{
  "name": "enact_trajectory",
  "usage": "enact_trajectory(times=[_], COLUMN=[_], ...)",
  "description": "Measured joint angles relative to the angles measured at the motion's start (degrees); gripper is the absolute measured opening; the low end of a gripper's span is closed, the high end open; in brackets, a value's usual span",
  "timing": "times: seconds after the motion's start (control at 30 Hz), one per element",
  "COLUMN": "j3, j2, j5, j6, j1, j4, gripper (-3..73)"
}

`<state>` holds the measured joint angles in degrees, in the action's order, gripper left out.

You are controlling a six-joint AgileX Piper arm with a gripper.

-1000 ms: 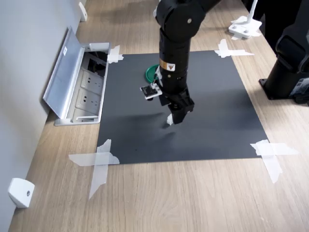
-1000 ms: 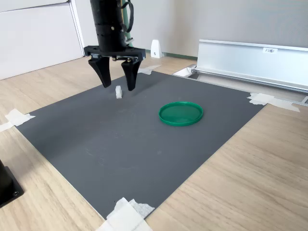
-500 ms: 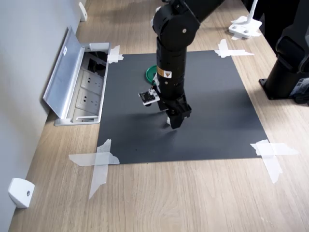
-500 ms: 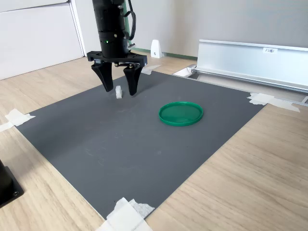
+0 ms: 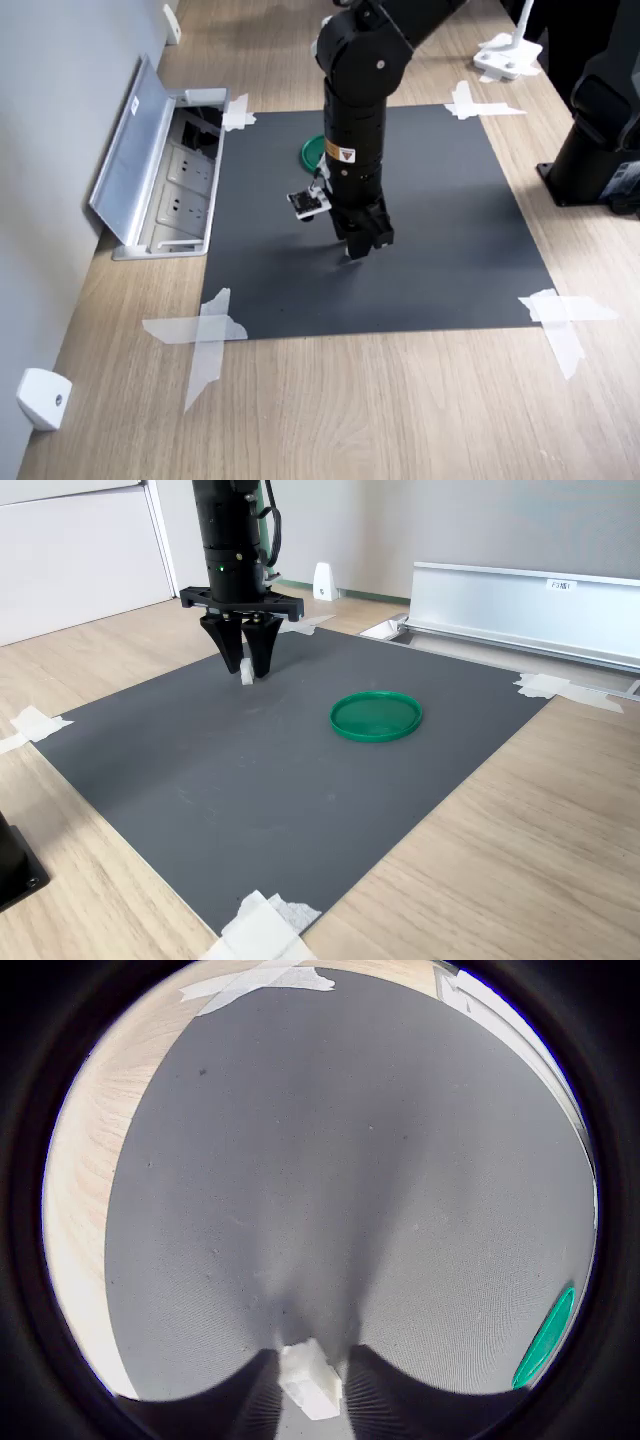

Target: Grasp a white terminal and put it on the green lid.

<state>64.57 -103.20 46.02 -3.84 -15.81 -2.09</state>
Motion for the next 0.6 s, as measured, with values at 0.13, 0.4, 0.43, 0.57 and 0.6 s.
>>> enact_trajectory(times=[0.13,0.4,0.43,0.57,0.6], j3=[0.00,0.00,0.00,0.00,0.00], j2=[0.00,0.54,0.99,3.92,4.58], j5=[0.05,2.06,2.72,5.64,6.24], j6=[0.00,-2.58,-3.38,-6.43,-7.48], j1=[0.00,0.06,0.15,2.51,3.56], j4=[-0.06,-0.11,-0.18,-0.32,-0.32], gripper=[9.2,8.5,8.5,8.5,8.5])
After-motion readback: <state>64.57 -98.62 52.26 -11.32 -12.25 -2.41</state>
